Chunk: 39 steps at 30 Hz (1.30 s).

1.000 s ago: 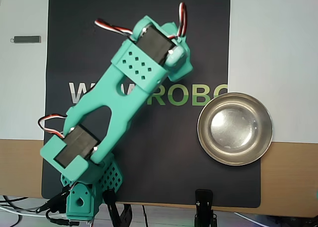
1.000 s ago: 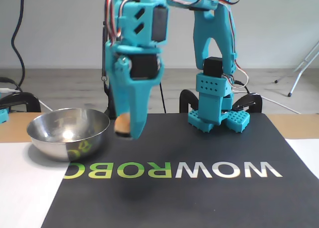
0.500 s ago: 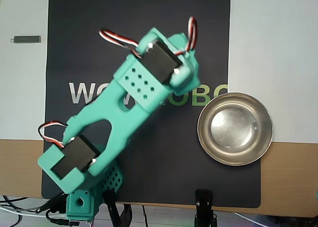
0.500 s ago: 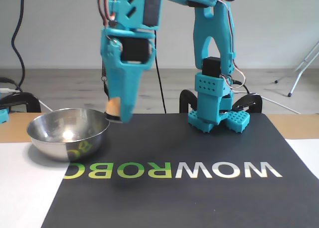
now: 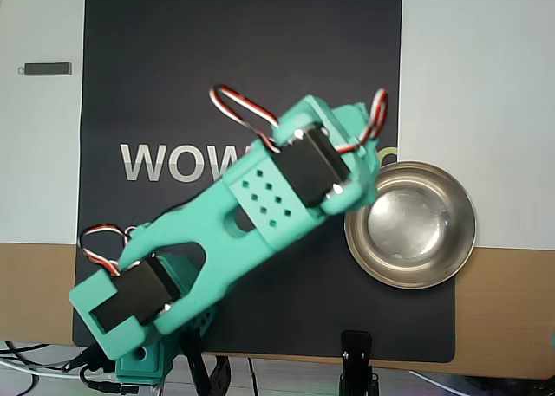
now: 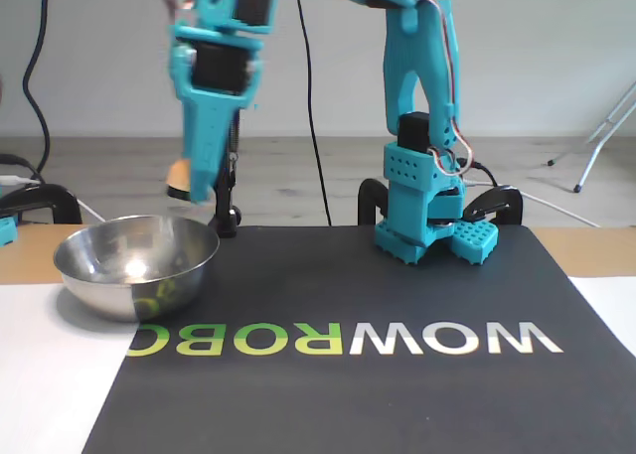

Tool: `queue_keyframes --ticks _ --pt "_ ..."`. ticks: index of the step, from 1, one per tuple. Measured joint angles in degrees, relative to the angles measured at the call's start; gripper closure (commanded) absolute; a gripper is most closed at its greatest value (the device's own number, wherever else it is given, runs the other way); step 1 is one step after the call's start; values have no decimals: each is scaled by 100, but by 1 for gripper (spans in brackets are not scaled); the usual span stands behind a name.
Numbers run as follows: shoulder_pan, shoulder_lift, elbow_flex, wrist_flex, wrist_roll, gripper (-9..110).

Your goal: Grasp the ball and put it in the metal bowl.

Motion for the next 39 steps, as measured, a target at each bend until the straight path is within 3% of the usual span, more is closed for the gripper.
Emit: queue_keyframes --ticks 16,26,39 --pt "782 0 0 0 62 62" --pt "940 0 0 -281 1239 62" --pt "1125 0 0 -686 3577 62"
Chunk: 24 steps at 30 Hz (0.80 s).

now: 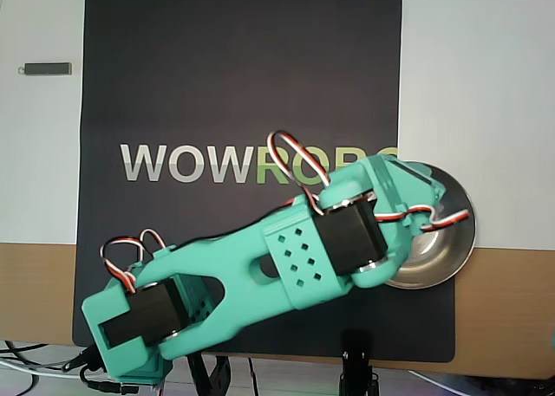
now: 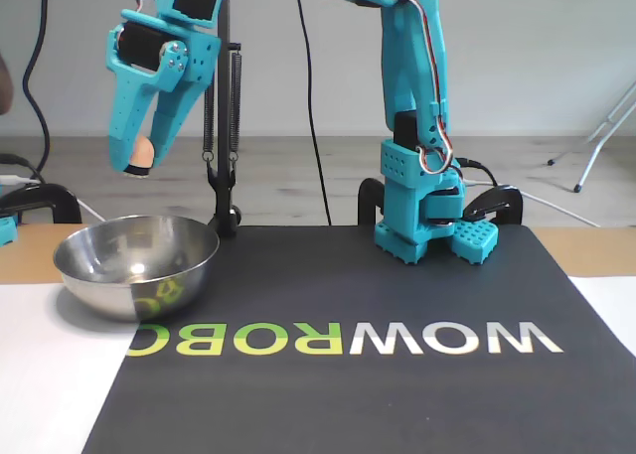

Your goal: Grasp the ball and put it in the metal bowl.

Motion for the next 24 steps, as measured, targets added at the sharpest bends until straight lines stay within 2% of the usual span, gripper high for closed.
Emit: queue_keyframes --ticks 11,24 --pt "220 0 0 0 1160 62" --pt "457 -404 0 -88 1670 62"
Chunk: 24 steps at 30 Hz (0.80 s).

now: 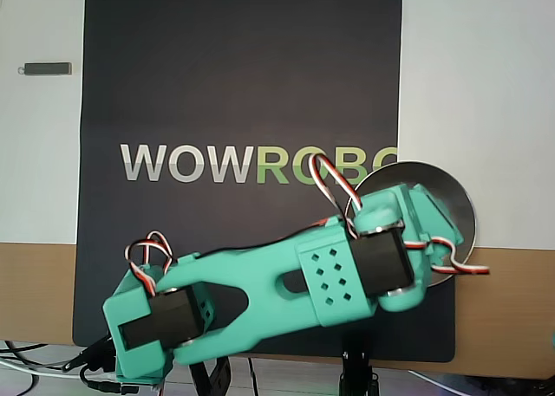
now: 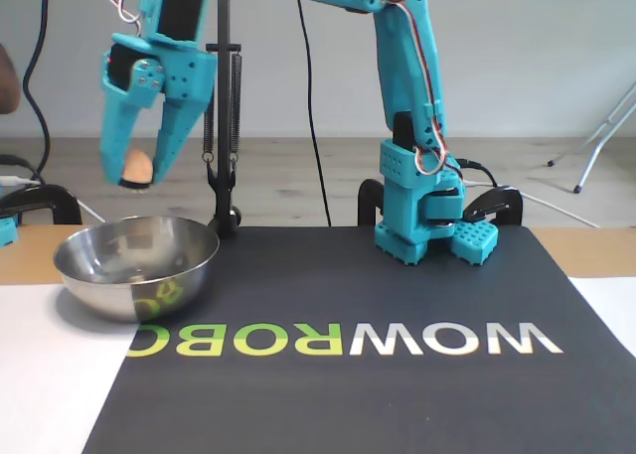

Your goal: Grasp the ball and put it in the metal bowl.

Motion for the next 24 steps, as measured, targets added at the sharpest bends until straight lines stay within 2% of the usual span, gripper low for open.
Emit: queue_keyframes --ticks 7,24 --pt "53 -44 0 -281 501 62" --pt "132 -809 0 -290 527 62"
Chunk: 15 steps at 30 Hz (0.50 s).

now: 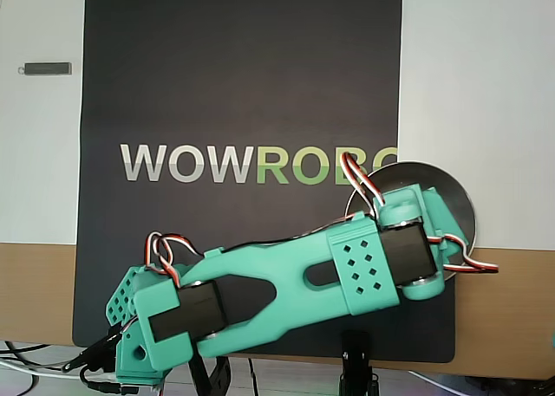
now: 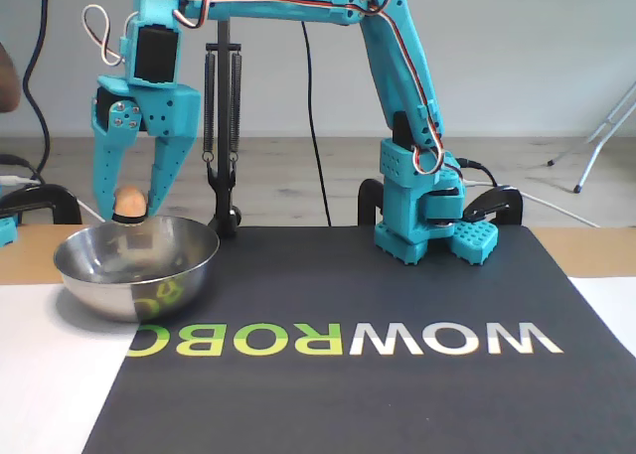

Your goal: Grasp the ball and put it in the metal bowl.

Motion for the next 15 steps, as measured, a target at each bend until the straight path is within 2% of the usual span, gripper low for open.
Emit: queue_keyframes --ticks 15 --pt "-9 -387 0 -343 0 62"
